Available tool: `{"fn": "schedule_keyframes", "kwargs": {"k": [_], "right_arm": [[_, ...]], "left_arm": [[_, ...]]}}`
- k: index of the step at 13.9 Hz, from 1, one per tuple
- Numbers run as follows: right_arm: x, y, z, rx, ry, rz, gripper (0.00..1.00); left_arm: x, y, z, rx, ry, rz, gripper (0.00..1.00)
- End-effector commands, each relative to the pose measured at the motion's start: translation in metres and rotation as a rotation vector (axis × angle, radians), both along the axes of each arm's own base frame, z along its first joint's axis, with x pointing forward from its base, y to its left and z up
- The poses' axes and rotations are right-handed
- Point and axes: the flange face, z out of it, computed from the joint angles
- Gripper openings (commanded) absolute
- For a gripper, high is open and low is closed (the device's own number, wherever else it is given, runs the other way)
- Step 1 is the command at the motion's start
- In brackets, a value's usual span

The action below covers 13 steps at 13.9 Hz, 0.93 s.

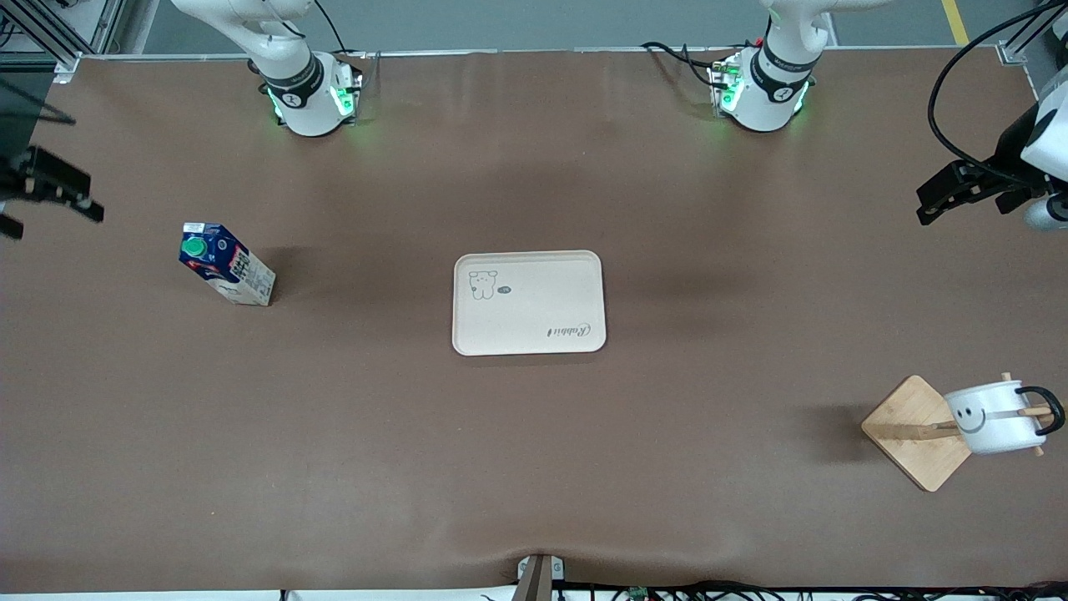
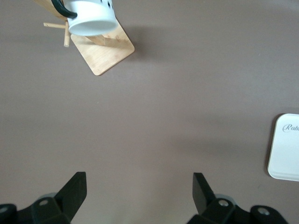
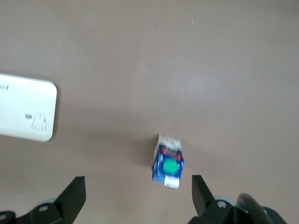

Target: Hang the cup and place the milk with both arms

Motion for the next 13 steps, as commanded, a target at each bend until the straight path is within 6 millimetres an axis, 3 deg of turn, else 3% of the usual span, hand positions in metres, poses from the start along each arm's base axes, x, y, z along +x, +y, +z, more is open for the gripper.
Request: {"fn": "schedule_keyframes", "kwargs": {"k": [1, 13], "right_arm": [[-0.028, -0.025, -0.021, 0.021, 0.035, -0.044, 1.00], [-0.024, -0.025, -0.027, -0.051, 0.056, -0.124, 1.00]], "left_arm": [[-0.011, -0.010, 0.006, -0.012, 0.002, -0.017, 1.00], [0.002, -0.018, 0.014, -0.039, -0.017, -0.049, 1.00]]}}
